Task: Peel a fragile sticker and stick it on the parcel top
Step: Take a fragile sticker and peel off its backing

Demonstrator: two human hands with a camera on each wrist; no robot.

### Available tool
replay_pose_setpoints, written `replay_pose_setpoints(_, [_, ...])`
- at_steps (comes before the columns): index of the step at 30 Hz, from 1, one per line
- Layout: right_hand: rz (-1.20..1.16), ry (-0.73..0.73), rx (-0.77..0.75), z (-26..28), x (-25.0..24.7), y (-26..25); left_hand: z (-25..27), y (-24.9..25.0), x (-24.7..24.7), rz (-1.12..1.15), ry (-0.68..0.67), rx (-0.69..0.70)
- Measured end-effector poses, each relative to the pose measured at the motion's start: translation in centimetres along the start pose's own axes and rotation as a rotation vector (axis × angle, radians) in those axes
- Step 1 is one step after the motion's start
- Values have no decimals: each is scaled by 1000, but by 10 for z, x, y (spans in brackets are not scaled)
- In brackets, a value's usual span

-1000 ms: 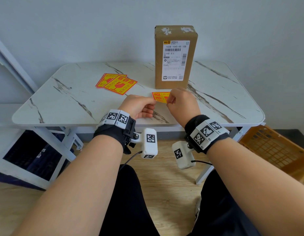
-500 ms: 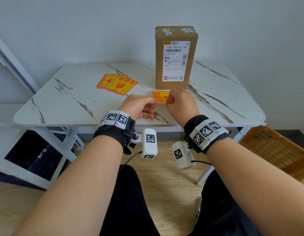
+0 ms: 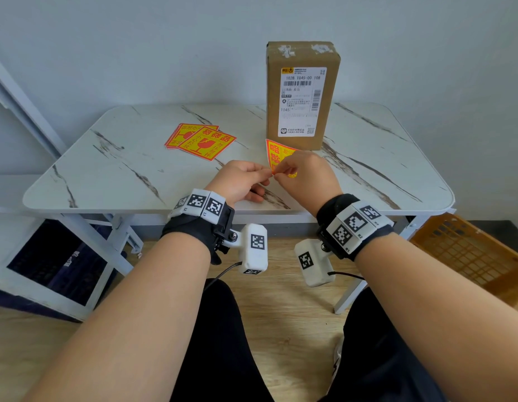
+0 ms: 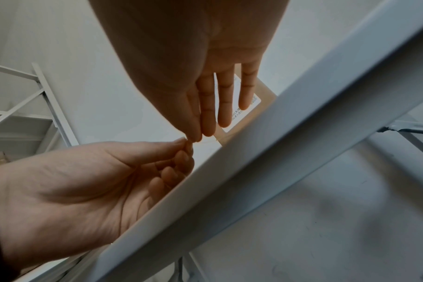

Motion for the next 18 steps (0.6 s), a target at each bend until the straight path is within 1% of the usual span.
replay_pose_setpoints(8, [30, 19, -28, 1, 0, -3, -2, -2, -1, -51, -9, 25])
replay_pose_setpoints(12, [4, 29, -33, 3, 4, -2, -3, -4, -3, -85, -22, 40])
replay_pose_setpoints(18, [-58, 26, 1, 4, 8, 1, -4, -6, -3, -80, -38, 40])
Point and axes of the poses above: each hand's wrist, its own z-axis away from the middle knuckle, its own x-axis out of the palm, y = z × x, the point moved 1 cm from there along -z, towards the middle knuckle, and after that the axes turned 1 degree about x, right-handed, at the moved point
